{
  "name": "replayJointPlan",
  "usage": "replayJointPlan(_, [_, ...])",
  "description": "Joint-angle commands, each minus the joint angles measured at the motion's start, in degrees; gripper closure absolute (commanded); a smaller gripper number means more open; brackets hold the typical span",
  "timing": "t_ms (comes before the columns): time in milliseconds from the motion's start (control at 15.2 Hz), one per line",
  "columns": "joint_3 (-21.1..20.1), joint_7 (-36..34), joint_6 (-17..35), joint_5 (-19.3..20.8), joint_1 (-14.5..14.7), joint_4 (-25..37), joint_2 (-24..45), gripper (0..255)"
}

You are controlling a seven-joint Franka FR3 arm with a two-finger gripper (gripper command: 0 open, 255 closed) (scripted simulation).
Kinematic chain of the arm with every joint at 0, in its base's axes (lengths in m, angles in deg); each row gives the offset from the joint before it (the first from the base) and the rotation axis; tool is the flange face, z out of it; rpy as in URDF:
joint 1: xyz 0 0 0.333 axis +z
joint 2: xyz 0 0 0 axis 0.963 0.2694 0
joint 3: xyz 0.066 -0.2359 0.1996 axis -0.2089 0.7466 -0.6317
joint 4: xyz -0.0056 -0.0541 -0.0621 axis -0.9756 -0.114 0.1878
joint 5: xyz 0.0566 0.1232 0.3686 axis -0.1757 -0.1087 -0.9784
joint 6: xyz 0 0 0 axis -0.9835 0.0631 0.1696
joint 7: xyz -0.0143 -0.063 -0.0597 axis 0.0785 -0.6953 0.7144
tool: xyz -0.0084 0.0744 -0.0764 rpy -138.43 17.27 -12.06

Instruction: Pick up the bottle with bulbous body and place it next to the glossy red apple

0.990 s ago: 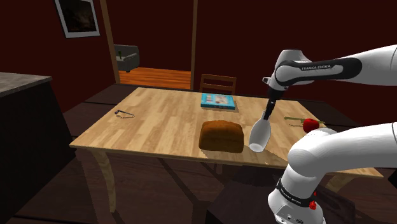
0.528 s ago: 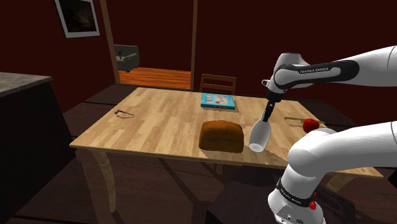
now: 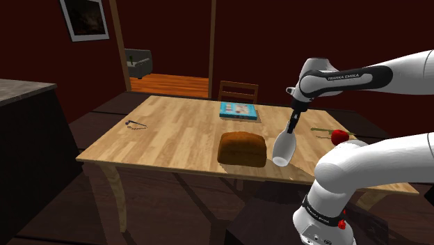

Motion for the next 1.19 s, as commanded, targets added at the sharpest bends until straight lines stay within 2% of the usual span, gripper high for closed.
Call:
replayJointPlan(0, [0.01, 0.0, 0.02, 0.03, -0.01, 0.0, 0.01, 255])
replayJointPlan(264, [0.0, 0.0, 0.03, 0.03, -0.02, -0.02, 0.0, 255])
replayJointPlan(1122, [-3.64, 0.19, -10.56, -3.15, 1.07, 8.56, -2.05, 255])
